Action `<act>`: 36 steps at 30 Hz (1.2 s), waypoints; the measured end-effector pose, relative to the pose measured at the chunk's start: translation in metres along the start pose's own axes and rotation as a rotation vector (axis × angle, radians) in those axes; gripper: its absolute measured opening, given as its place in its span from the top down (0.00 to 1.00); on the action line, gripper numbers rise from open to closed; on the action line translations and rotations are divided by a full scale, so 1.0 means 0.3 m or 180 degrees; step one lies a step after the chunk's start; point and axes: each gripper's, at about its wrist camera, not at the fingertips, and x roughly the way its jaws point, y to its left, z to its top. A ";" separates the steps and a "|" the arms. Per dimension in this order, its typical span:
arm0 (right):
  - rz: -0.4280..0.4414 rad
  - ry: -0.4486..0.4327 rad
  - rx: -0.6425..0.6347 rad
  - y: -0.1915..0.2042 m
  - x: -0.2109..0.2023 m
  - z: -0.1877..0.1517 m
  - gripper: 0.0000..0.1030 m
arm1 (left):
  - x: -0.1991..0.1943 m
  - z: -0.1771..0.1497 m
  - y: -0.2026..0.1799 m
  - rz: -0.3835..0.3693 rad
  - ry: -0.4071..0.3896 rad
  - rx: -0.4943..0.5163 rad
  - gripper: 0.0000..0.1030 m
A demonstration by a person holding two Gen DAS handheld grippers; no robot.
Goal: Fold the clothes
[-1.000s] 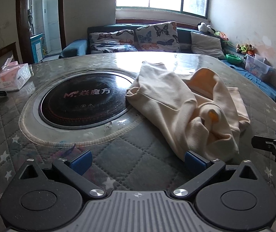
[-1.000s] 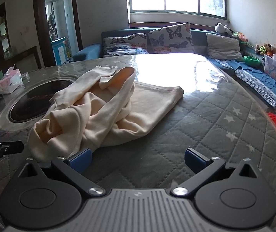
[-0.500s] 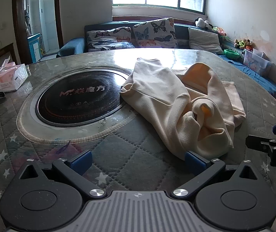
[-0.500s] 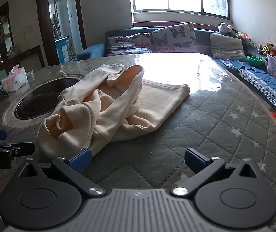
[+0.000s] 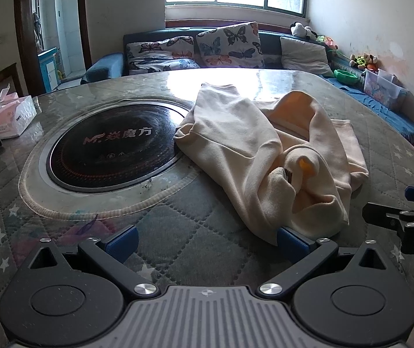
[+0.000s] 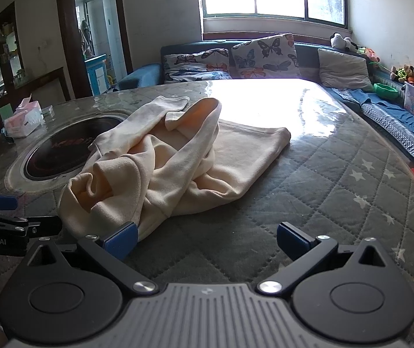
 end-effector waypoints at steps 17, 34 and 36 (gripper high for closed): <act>0.0035 0.0013 -0.0013 0.002 0.021 0.032 0.00 | 0.017 0.042 0.002 -0.0005 -0.0001 0.0025 0.00; 0.0034 0.0008 -0.0076 0.010 0.064 0.110 0.08 | 0.042 0.130 0.020 0.0019 -0.0143 0.0150 0.00; 0.0037 -0.0009 -0.0079 0.005 0.072 0.134 0.10 | 0.049 0.157 0.020 0.0010 -0.0185 0.0162 0.00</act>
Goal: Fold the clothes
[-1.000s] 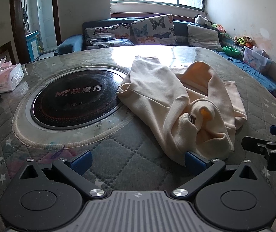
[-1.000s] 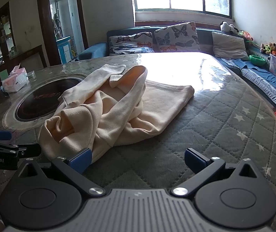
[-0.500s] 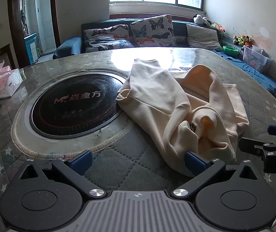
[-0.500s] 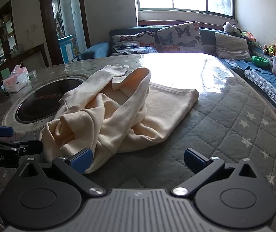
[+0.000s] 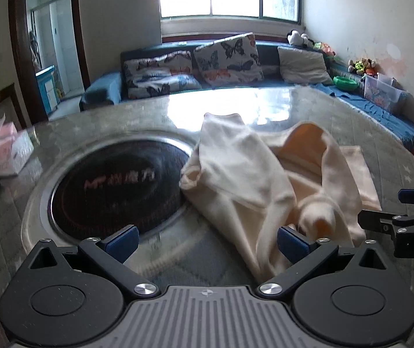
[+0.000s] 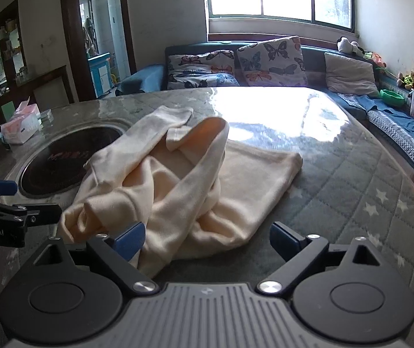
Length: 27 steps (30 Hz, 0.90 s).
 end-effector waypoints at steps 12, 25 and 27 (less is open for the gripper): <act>-0.0061 -0.0001 -0.0074 -0.045 0.145 0.196 0.27 | 0.092 0.135 -0.038 -0.0077 -0.0156 0.0188 0.00; 0.0011 0.0327 -0.0140 -0.079 0.436 0.351 0.50 | 0.222 0.223 -0.087 -0.0177 -0.0066 0.0302 0.00; 0.0053 0.0413 -0.0157 -0.088 0.469 0.345 0.63 | 0.251 0.238 -0.095 -0.0238 -0.0044 0.0299 0.00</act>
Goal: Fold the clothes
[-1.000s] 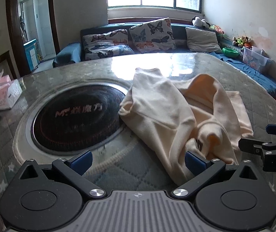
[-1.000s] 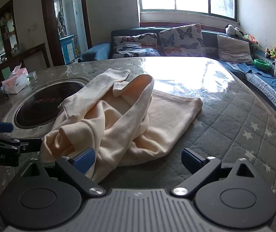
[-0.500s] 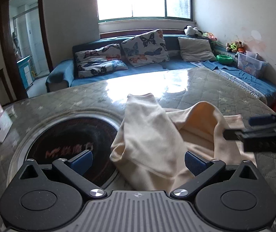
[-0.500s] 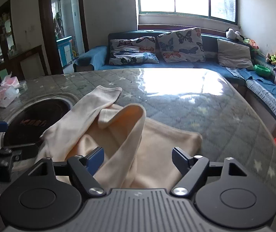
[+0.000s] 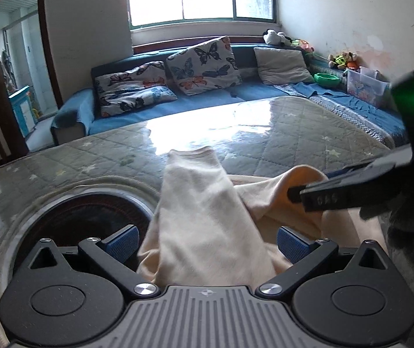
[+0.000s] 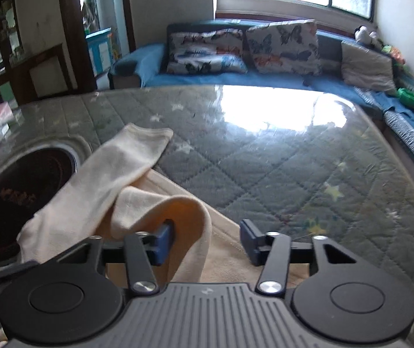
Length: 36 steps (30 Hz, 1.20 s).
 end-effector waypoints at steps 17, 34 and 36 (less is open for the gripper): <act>-0.0295 -0.0392 0.0231 -0.138 -0.230 -0.069 0.95 | 0.205 0.015 -0.017 -0.0136 0.0343 0.0088 0.45; -0.0035 -0.0044 0.0226 -0.112 -0.015 -0.054 0.78 | 0.187 0.027 0.023 -0.0259 0.0297 0.0024 0.85; -0.0008 -0.0074 0.0194 -0.108 -0.031 -0.058 0.93 | 0.199 0.023 0.016 -0.0241 0.0308 0.0052 0.87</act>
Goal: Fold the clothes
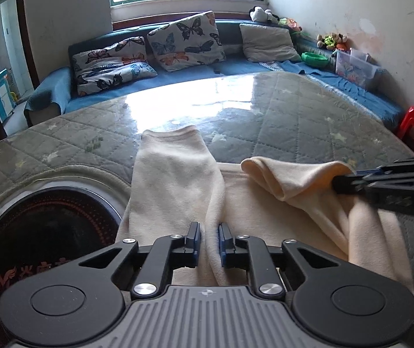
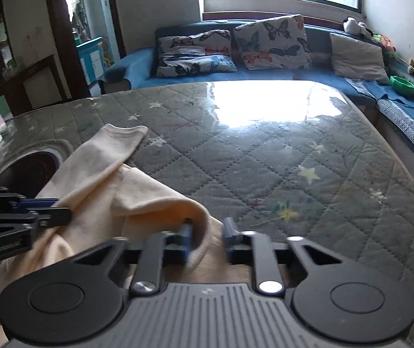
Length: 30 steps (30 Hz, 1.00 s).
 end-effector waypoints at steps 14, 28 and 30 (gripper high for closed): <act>-0.0209 -0.0410 -0.0034 -0.049 -0.265 -0.036 0.92 | -0.241 -0.056 0.150 0.0241 -0.0453 -0.0377 0.94; -0.0042 -0.0121 0.0109 0.004 -0.046 -0.023 0.98 | -0.422 -0.259 0.318 0.0465 -0.0449 -0.0950 0.95; -0.0096 -0.0191 0.0041 0.015 -0.070 -0.034 0.98 | -0.440 -0.276 0.329 0.0480 -0.0456 -0.1009 0.95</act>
